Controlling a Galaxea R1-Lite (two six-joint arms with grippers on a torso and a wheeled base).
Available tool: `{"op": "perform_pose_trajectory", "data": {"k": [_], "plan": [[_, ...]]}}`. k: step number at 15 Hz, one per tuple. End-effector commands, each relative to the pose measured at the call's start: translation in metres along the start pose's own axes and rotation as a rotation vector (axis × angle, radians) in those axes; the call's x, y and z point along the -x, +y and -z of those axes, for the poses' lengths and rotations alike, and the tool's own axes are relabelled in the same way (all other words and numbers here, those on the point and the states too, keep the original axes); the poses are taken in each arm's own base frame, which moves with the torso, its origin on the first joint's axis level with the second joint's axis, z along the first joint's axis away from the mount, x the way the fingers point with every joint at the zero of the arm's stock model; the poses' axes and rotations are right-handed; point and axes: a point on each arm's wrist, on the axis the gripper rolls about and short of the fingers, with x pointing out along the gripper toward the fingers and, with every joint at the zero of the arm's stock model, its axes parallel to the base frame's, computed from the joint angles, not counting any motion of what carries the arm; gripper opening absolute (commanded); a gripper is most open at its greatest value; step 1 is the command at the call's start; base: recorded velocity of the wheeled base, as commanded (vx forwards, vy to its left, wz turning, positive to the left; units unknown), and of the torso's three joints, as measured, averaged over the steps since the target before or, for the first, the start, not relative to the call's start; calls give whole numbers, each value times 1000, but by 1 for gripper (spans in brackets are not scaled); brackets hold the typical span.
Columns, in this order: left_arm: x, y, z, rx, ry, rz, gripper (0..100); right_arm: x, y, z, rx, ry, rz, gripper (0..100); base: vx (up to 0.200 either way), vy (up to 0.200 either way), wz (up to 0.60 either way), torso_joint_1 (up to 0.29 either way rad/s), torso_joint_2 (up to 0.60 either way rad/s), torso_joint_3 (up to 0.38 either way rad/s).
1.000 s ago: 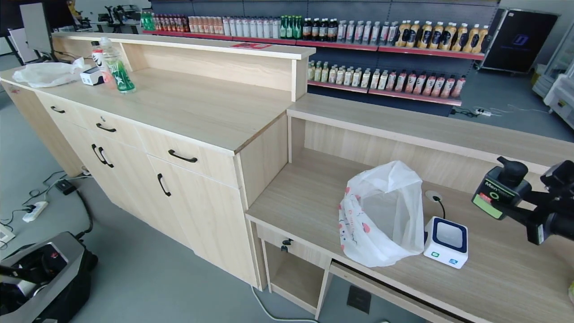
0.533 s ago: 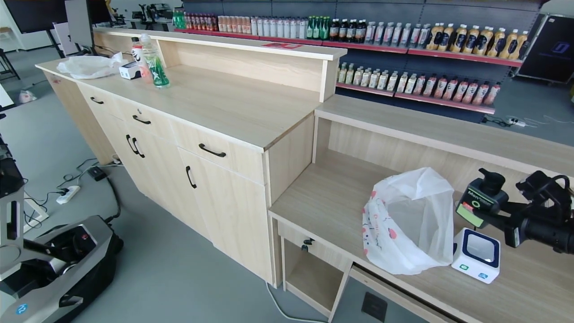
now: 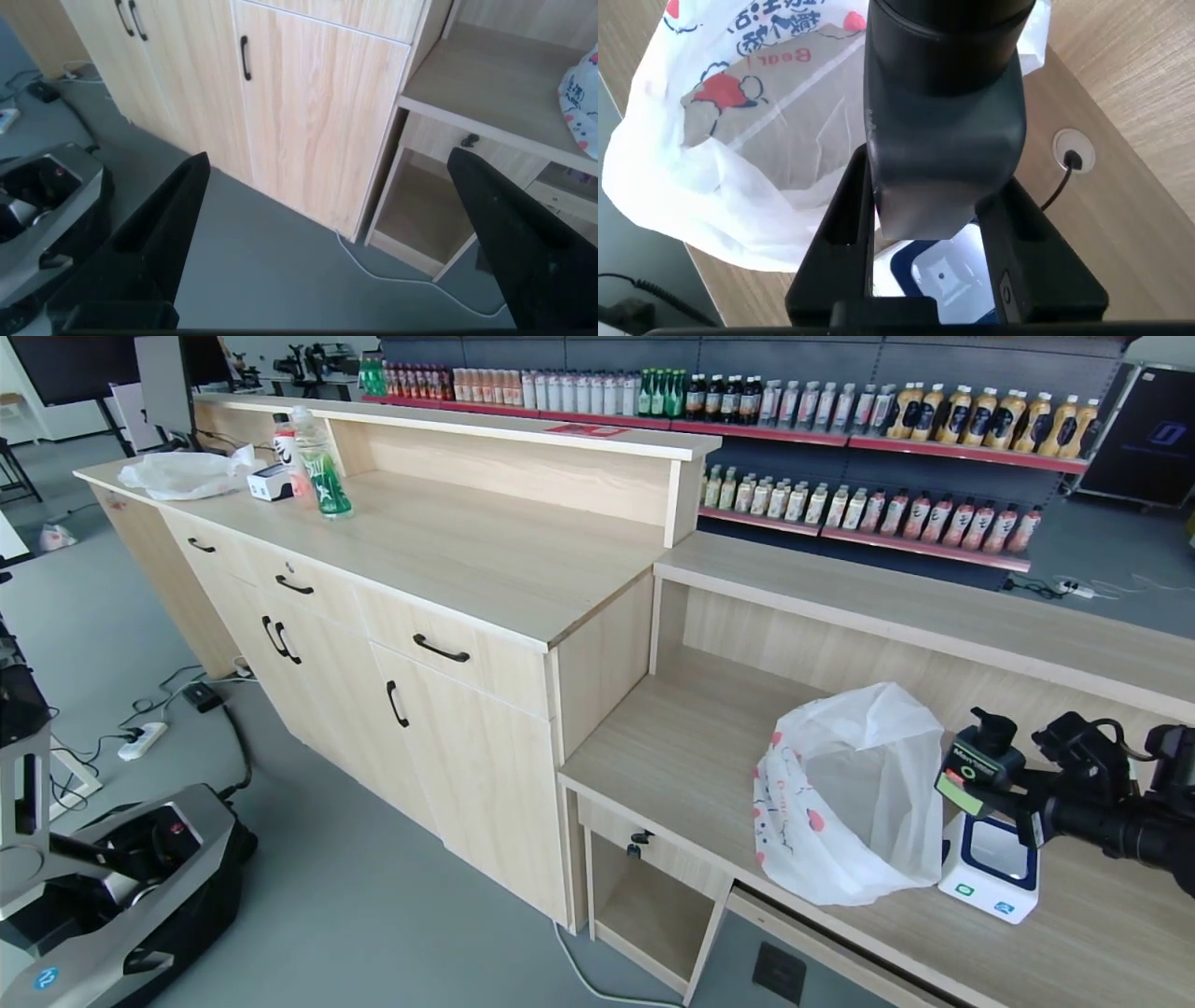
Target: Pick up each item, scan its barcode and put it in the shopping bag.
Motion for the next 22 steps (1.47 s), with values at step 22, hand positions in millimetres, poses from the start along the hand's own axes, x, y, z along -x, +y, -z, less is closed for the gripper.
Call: {"op": "perform_pose_trajectory", "data": {"k": [22], "plan": [[0, 0, 0, 0, 1, -1, 100, -92, 0, 46, -53, -41, -112, 0, 0, 0, 0, 0, 0, 0]]}}
